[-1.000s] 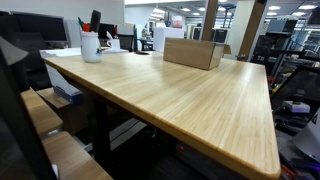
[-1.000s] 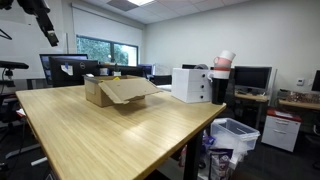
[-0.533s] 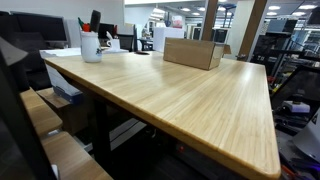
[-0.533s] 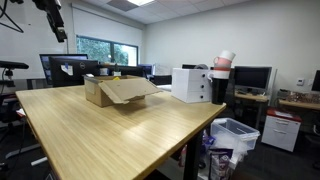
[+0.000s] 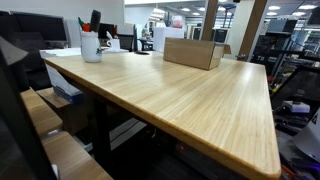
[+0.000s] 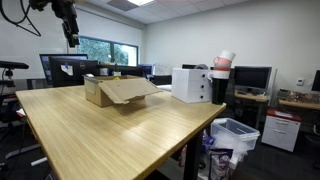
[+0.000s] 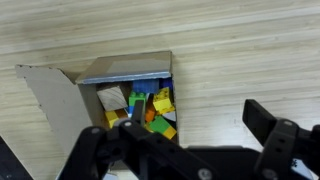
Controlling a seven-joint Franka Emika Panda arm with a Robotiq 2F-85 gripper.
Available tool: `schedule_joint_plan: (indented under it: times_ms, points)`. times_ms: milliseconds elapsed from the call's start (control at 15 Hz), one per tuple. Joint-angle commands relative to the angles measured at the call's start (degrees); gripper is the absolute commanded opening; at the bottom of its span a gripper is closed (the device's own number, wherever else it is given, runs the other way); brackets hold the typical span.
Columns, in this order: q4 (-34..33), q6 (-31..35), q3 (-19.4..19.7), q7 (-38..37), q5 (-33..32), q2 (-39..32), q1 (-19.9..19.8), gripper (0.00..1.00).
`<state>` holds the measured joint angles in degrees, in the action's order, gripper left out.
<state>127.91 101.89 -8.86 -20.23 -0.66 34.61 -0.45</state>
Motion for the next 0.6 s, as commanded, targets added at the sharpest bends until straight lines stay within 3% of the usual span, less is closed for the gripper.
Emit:
schedule_joint_plan:
  times_ms: [0,533]
  points:
    - [-4.08,-1.75,-0.19,0.62,-0.33,-5.86,0.11,1.0]
    - [-4.68,-0.34,0.37,-0.07,0.49,-7.92,1.12,1.0]
